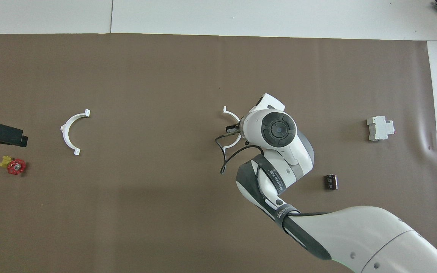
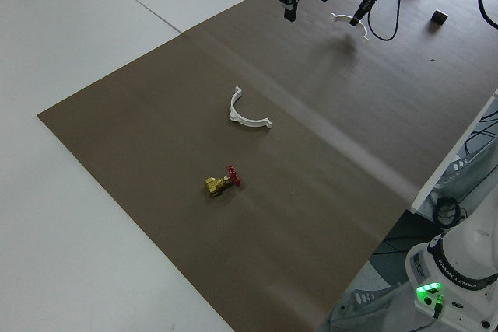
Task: Assemble drain pipe with both arms
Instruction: 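Slide the white C-shaped piece toward the center with the right gripper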
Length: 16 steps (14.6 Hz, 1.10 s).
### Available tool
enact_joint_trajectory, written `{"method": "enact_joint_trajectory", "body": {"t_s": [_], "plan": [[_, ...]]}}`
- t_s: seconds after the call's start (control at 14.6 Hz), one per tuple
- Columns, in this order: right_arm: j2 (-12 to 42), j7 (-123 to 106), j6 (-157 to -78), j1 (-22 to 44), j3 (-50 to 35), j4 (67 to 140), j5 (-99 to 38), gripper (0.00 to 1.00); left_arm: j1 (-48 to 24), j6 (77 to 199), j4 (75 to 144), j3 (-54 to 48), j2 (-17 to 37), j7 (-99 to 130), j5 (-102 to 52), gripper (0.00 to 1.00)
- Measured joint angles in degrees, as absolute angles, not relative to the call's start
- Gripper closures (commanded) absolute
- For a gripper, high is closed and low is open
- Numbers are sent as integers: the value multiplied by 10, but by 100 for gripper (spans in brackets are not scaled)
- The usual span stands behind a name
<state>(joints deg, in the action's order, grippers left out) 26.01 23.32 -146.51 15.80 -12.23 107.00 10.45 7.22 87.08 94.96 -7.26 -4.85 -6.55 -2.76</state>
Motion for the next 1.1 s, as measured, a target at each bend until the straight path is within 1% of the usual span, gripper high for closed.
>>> {"method": "enact_joint_trajectory", "body": {"t_s": [0.27, 0.55, 0.76, 1.1], "plan": [[276, 243, -1453, 166, -122, 1048, 113, 88, 72, 871, 950, -72, -48, -65, -28, 0], [290, 303, -1440, 187, -123, 1028, 153, 88, 73, 871, 950, -71, -48, -65, -28, 0], [300, 309, -1440, 190, -122, 1023, 161, 88, 73, 871, 950, -71, -48, -65, -28, 0], [301, 309, -1440, 190, -122, 1020, 170, 87, 73, 871, 950, -71, -48, -63, -28, 0]]}}
